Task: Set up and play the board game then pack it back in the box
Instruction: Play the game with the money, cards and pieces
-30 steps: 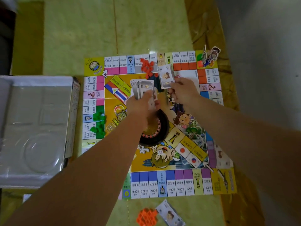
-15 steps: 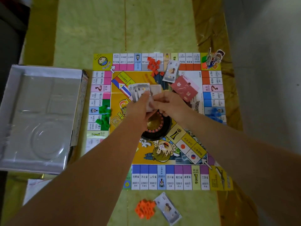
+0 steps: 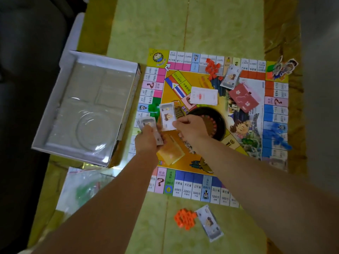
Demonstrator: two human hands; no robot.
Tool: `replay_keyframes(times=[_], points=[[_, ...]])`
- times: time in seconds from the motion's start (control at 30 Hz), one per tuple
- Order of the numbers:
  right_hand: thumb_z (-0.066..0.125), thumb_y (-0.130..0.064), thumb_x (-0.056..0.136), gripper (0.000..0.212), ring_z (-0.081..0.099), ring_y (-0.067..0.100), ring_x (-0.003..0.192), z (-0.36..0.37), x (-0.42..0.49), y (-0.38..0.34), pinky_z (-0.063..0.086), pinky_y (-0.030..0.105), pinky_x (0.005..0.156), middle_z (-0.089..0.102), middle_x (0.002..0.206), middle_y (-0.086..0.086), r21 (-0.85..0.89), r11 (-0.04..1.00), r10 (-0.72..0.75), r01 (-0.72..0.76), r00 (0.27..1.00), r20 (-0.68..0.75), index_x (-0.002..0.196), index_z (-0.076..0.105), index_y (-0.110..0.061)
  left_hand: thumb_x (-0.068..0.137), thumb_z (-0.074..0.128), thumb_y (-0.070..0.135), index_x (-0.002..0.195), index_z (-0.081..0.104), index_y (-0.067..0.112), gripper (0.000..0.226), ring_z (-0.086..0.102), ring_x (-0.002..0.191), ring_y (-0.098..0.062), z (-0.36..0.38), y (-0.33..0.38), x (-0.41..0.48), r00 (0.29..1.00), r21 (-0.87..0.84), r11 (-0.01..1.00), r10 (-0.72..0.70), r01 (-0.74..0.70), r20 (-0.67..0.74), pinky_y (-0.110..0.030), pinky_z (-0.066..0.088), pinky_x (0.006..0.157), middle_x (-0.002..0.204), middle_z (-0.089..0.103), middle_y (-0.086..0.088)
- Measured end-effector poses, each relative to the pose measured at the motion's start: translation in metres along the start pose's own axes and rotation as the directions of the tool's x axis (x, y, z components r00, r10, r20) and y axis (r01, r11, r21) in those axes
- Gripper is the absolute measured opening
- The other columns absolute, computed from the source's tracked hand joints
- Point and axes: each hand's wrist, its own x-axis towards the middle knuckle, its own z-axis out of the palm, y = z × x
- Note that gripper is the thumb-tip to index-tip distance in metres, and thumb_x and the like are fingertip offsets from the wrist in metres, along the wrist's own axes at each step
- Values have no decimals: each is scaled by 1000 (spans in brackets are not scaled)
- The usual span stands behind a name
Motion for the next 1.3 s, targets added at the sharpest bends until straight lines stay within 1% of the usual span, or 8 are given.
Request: replay_keyframes(times=[0.13,0.27,0.37,0.53,0.73,1.07,1.17,1.3], points=[[70,-21,86,21,63,28,101,15,-3,4,51,44,90,66,109,9,-198,979,-76,57,993,-90,103,62,-13,99,39,19,83,64,11,31,57,57,-15,-23,0,-3,996,-8,996,89,-89,-1,-28,52,56,69,60,-5],[68,-13,85,35,55,21,95,14,-21,3,46,32,82,54,102,3,-246,953,-186,178,983,-7,118,55,-11,97,40,13,81,64,10,29,58,57,-16,-39,-1,-15,988,-4,988,152,-152,34,-28,51,57,70,62,-8],[79,-11,74,77,48,20,113,12,-45,2,43,28,91,42,131,5,-154,926,-300,344,921,250,138,37,-19,96,40,12,91,66,6,27,60,56,-15,-39,-5,-29,980,108,990,70,-92,188,-22,52,49,70,63,-7],[90,-44,54,145,18,26,143,-7,-78,17,15,44,115,19,155,5,-530,627,-260,571,795,549,151,-15,-27,93,45,19,82,57,9,19,54,51,-16,-35,-20,-50,927,440,897,-122,-50,354,-18,37,43,64,57,-7],[84,-56,60,128,25,28,130,-46,-114,53,24,45,109,26,140,9,-631,507,-383,587,809,445,153,8,-10,93,47,10,98,63,6,17,62,74,-20,-31,-57,-91,826,494,866,-222,-77,517,-24,50,56,85,66,-11],[87,-52,58,125,30,27,130,-91,-176,111,27,49,109,32,138,9,-601,617,-373,508,861,345,152,11,-20,91,47,1,80,60,9,19,58,68,-21,-26,-119,-151,796,577,805,-260,-134,547,-25,51,53,72,60,-9],[89,-36,61,126,27,25,137,-97,-189,123,24,49,114,25,149,7,-506,786,-131,355,895,425,152,2,-28,92,48,9,76,59,8,19,54,59,-22,-33,-137,-159,863,670,714,-193,-202,466,-25,47,55,64,58,-8],[64,-19,92,56,66,16,91,-104,-198,140,53,29,74,53,130,10,-171,985,68,-2,922,380,141,37,-20,95,46,9,89,66,5,21,54,52,-18,-49,-155,-172,861,722,674,-264,-158,435,-29,53,57,67,63,-8]])
